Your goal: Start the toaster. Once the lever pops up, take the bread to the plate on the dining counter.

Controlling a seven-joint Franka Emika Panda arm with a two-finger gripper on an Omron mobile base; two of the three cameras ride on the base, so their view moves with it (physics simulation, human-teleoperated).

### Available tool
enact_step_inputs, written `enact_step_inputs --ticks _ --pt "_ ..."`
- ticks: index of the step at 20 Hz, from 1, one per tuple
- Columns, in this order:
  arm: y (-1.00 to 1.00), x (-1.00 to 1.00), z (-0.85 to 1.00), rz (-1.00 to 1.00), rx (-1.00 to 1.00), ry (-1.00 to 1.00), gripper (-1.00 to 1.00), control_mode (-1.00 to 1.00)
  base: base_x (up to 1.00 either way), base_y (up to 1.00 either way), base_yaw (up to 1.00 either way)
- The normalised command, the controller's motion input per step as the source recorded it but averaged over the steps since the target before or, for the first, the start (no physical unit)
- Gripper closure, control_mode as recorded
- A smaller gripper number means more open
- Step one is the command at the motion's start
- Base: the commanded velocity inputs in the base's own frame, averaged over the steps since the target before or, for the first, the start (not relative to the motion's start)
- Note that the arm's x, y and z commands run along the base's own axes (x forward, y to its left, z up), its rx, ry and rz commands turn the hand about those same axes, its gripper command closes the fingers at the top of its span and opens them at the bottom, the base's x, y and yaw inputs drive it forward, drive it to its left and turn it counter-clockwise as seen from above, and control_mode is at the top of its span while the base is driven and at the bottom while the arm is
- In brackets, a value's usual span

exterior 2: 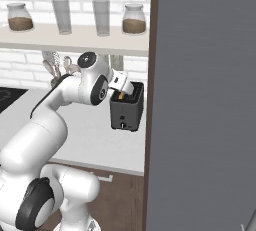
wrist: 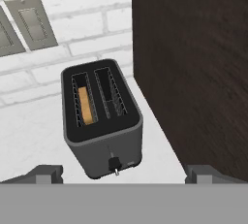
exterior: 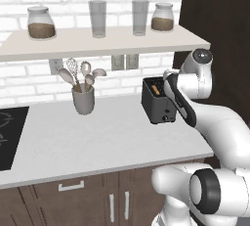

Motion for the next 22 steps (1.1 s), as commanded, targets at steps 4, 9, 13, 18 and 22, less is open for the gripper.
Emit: enact_step_inputs --ticks 4,9,13,18,22 --pt "0.0 0.0 0.0 0.0 0.0 0.0 -1.0 -1.0 0.0 0.0 0.0" --pt "0.0 0.0 0.0 0.0 0.0 0.0 -1.0 -1.0 0.0 0.0 0.0" --pt "0.0 0.0 0.0 0.0 0.0 0.0 -1.0 -1.0 0.0 0.0 0.0" --pt "0.0 0.0 0.0 0.0 0.0 0.0 -1.0 -1.0 0.0 0.0 0.0" --pt "0.0 0.0 0.0 0.0 0.0 0.0 -1.0 -1.0 0.0 0.0 0.0"
